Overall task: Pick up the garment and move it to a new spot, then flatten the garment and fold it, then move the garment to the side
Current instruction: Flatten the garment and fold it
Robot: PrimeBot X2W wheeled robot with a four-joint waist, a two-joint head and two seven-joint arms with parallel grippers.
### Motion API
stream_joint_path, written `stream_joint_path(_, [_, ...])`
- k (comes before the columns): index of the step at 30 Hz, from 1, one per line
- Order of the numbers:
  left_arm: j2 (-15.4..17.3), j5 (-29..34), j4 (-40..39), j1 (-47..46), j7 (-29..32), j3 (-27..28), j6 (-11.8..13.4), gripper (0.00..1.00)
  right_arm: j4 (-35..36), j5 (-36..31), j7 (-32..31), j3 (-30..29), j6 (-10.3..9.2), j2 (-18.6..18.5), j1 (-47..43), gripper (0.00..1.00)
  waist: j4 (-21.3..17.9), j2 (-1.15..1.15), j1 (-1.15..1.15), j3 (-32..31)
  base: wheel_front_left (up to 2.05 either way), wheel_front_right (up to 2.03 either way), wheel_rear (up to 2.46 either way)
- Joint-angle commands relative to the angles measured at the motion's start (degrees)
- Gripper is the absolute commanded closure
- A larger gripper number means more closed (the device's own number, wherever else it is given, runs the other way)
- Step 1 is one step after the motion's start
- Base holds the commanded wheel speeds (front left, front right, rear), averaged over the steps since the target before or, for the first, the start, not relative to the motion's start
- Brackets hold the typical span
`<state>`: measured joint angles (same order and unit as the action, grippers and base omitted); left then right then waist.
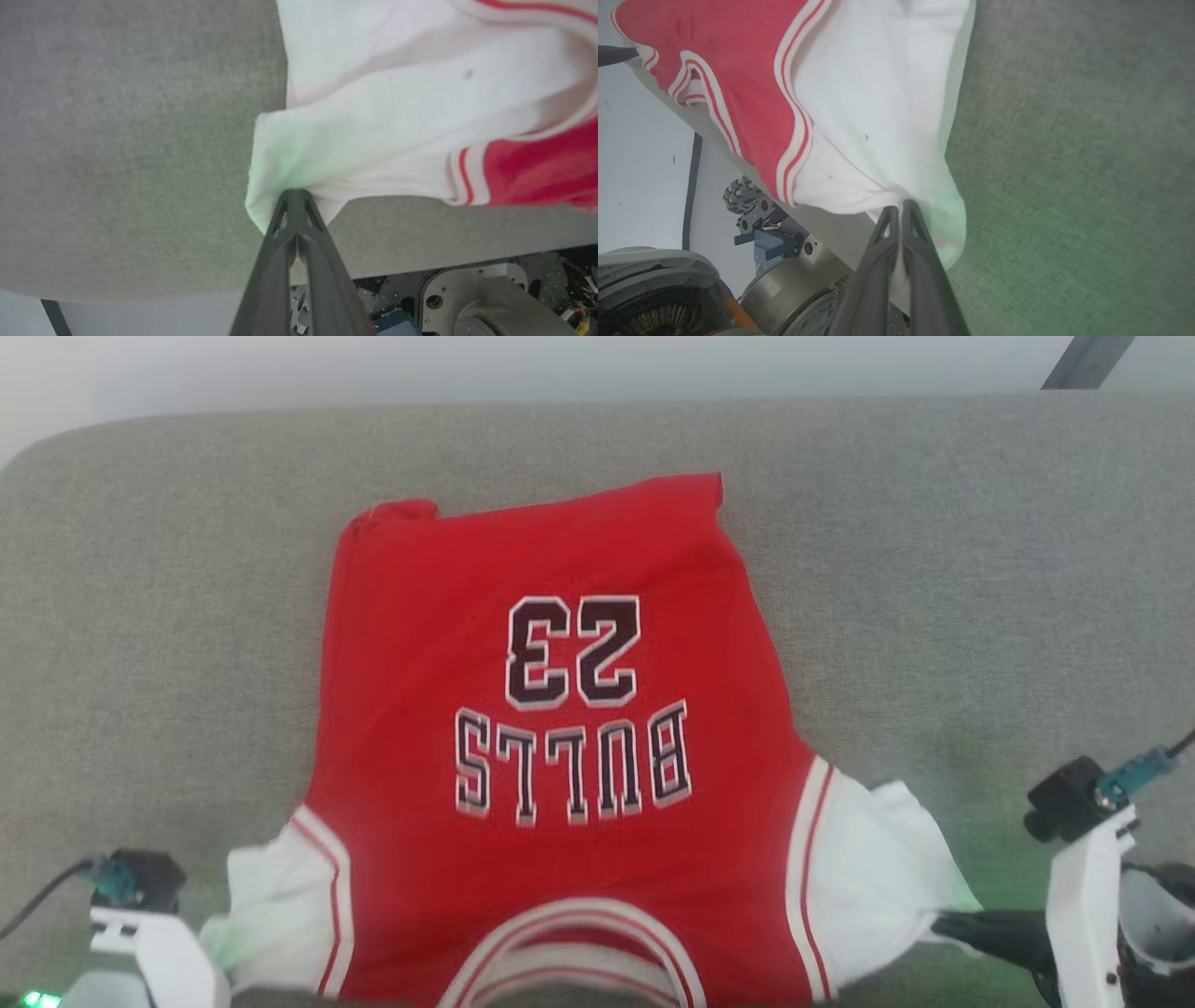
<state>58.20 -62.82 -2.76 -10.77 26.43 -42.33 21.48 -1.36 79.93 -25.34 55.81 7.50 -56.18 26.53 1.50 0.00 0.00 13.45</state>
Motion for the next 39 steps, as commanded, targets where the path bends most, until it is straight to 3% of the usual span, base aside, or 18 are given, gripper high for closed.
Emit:
stream_joint_path(1, [0.9, 0.4, -0.1, 1.1, 0.3, -0.1, 0.6, 1.00, 0.4, 0.0, -0.4, -0.1, -0.02, -0.4, -1.1, 1.00, 0.0, 0.00, 0.00, 0.3, 0.00, 0.00, 0.00])
stream_joint_path(7, [-0.7, 2.0, -0.2, -0.9, -3.5, 1.0, 1.3, 1.00, -0.4, -1.5, -0.6, -1.2, -0.02, 1.5, -2.9, 1.00, 0.0, 0.00, 0.00, 1.8, 0.00, 0.00, 0.00])
stream_joint_path(18, [-6.4, 6.6, 4.8, -6.3, -9.2, 0.3, -2.4, 1.00, -6.5, -8.6, -1.1, -3.0, -0.14, 9.8, -2.6, 0.97, -0.8, 0.00, 0.00, 3.4, 0.00, 0.00, 0.00])
stream_joint_path(19, [-6.6, 6.8, 5.3, -6.6, -9.6, 0.4, -2.6, 1.00, -6.8, -9.5, -0.9, -3.5, -0.18, 10.3, -2.4, 0.71, -0.9, 0.00, 0.00, 3.6, 0.00, 0.00, 0.00])
stream_joint_path(21, [-7.5, 7.0, 6.1, -7.3, -10.1, 0.2, -3.1, 1.00, -7.4, -10.4, -0.8, -4.7, -0.28, 11.2, -2.5, 0.56, -1.0, 0.00, 0.00, 3.8, 0.00, 0.00, 0.00])
stream_joint_path(22, [-7.9, 7.2, 6.4, -7.5, -10.5, 0.2, -3.4, 1.00, -7.6, -11.2, -0.6, -5.3, -0.36, 11.4, -2.4, 0.00, -1.1, 0.00, 0.00, 3.9, 0.00, 0.00, 0.00])
stream_joint_path(27, [-9.0, 8.0, 6.5, -8.4, -12.0, 0.0, -4.2, 1.00, -7.1, -13.1, -0.2, -8.9, -0.54, 11.5, -2.4, 0.00, -1.2, 0.00, 0.00, 4.3, 0.00, 0.00, 0.00])
stream_joint_path(33, [-10.4, 8.4, 6.4, -9.2, -13.6, 0.1, -4.3, 1.00, -3.4, -16.1, 1.8, -17.4, -0.07, 12.7, -1.5, 0.00, -0.5, 0.00, 0.00, 5.5, 0.00, 0.00, 0.00])
stream_joint_path(39, [-12.0, 9.4, 6.5, -10.7, -14.1, -0.6, -4.8, 1.00, -4.1, -23.8, 3.5, -26.7, -0.01, 18.1, 2.9, 0.00, 1.0, 0.00, 0.00, 7.1, 0.00, 0.00, 0.00])
